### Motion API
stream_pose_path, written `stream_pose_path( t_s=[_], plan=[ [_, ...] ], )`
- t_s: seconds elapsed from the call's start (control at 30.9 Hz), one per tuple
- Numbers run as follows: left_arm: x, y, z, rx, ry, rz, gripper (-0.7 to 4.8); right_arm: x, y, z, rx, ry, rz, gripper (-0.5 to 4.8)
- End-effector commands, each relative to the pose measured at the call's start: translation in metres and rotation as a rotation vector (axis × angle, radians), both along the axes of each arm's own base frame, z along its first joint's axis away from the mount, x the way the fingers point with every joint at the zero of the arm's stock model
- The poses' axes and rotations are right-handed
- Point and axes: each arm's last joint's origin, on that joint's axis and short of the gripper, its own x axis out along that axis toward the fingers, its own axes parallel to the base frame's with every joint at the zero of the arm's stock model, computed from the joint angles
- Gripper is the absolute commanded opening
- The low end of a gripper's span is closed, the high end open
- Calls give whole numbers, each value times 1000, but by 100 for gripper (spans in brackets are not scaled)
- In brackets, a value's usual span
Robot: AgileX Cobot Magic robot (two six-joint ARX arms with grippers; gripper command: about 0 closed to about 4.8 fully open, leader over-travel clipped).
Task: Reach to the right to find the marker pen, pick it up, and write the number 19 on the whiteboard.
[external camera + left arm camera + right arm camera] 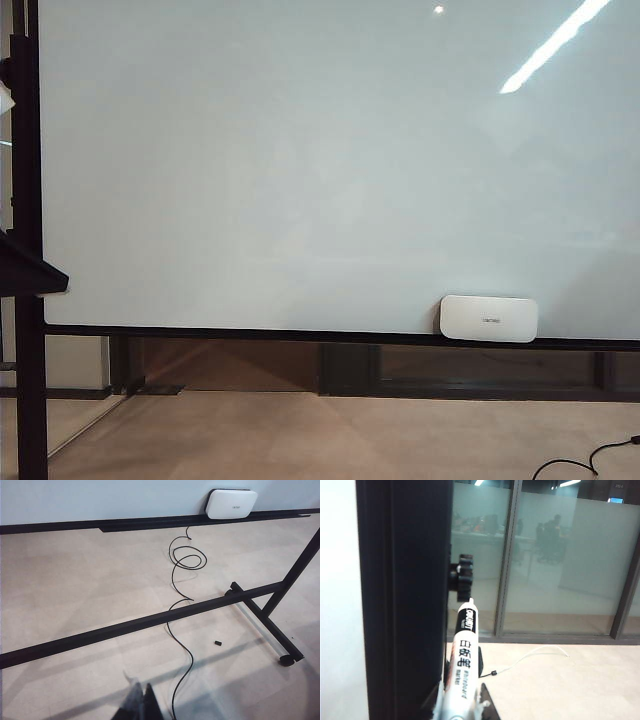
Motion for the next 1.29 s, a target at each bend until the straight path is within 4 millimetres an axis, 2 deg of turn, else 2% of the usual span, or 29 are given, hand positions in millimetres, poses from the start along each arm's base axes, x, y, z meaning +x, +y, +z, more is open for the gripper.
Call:
stream_pose_path(
  t_s=[0.03,0.19,0.26,0.32,0.42,0.52,0.71,0.91,1.1,1.29],
  plan=[
    [1,0,3,-7,-16,1,-5,-1,-1,19,55,-62,-32,-2],
    [1,-1,3,-10,-19,-6,-5,-9,0,76,111,-162,-81,-3],
    [1,-1,3,-10,-19,-6,-5,-12,2,103,183,-113,-113,-3],
    [1,-1,3,-10,-18,-7,-5,-19,4,130,277,-30,-239,-3],
    [0,-2,3,-30,-13,-75,-5,-31,14,169,218,45,-297,-3],
    [-1,-4,3,-74,12,-131,-5,-44,29,207,234,78,-302,-3],
    [1,-6,14,-156,-12,-175,-5,-64,57,251,297,175,-336,-3],
    [6,-11,31,-232,-37,-298,-5,-95,91,300,251,250,-427,-3],
    [7,-14,52,-371,-67,-388,-5,-130,130,346,253,255,-426,-3],
    [-4,-10,76,-454,-211,-407,-5,-160,168,379,294,232,-340,-3]
  ],
)
